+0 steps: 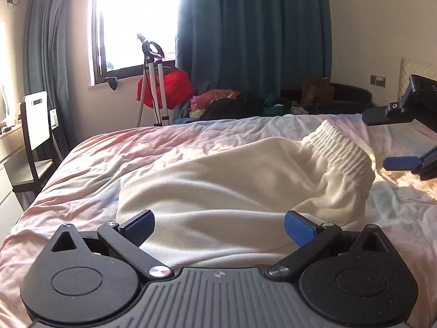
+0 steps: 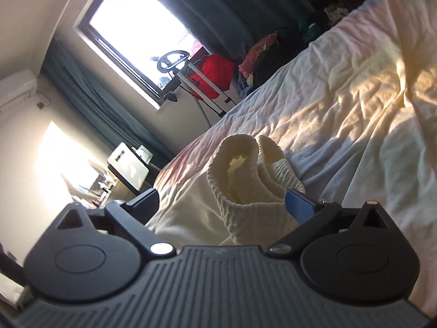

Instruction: Fold clothes

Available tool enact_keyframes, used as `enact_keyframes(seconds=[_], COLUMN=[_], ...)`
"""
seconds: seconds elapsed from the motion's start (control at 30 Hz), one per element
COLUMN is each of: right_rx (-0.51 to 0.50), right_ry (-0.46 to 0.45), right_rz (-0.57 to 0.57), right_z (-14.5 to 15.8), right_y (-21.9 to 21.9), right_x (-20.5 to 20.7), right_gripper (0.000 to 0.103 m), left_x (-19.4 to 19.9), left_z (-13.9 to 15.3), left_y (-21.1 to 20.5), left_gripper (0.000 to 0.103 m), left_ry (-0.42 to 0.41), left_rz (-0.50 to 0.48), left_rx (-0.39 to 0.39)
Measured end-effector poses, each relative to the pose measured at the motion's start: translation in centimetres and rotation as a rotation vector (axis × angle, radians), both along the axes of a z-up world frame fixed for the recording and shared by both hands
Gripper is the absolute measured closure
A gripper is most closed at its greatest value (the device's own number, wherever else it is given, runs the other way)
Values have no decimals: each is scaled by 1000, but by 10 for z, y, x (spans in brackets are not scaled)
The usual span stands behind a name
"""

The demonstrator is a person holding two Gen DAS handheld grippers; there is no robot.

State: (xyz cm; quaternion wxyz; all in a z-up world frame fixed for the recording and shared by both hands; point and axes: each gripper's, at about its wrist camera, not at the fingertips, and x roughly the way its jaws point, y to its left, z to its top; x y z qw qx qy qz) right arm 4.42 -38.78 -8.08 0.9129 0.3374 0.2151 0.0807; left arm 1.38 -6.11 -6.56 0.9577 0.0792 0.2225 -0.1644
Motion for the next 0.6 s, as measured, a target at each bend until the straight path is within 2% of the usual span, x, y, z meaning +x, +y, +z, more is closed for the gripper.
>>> enact_keyframes(seconds=[0.03, 0.1, 0.13, 0.17, 0.23, 0.3, 0.33, 0.37, 0.47, 0.53, 0.6], right_rx=[-49, -143, -190, -237, -336, -440, -493, -513, -522, -486, -402], right_ry=[1, 19, 28, 38, 63, 95, 116, 143, 237, 320, 398], right_rz=[1, 12, 17, 23, 19, 0, -20, -32, -58, -64, -62], right_z=[3, 9, 12, 15, 19, 21, 21, 17, -2, -22, -44], right_y=[5, 15, 21, 26, 35, 40, 41, 35, 13, -5, -19], right_x=[3, 16, 23, 30, 44, 56, 62, 68, 85, 97, 105], right_gripper=[3, 11, 26, 35, 38, 56, 78, 85, 92, 92, 93], left_x=[-3, -2, -1, 0, 0, 1, 1, 1, 6, 8, 10], left_z=[-1, -1, -2, -3, -7, -10, -12, -14, -23, -25, -26], left_y=[2, 7, 9, 11, 16, 21, 23, 26, 30, 29, 28], left_gripper=[1, 1, 1, 1, 1, 1, 1, 1, 1, 1, 1], left_ry=[1, -1, -3, 3, 30, 57, 70, 88, 139, 141, 140], left_rz=[7, 13, 17, 23, 37, 51, 59, 66, 100, 115, 124], left_rx=[-5, -15, -18, -23, -46, -69, -80, -96, -127, -111, -107])
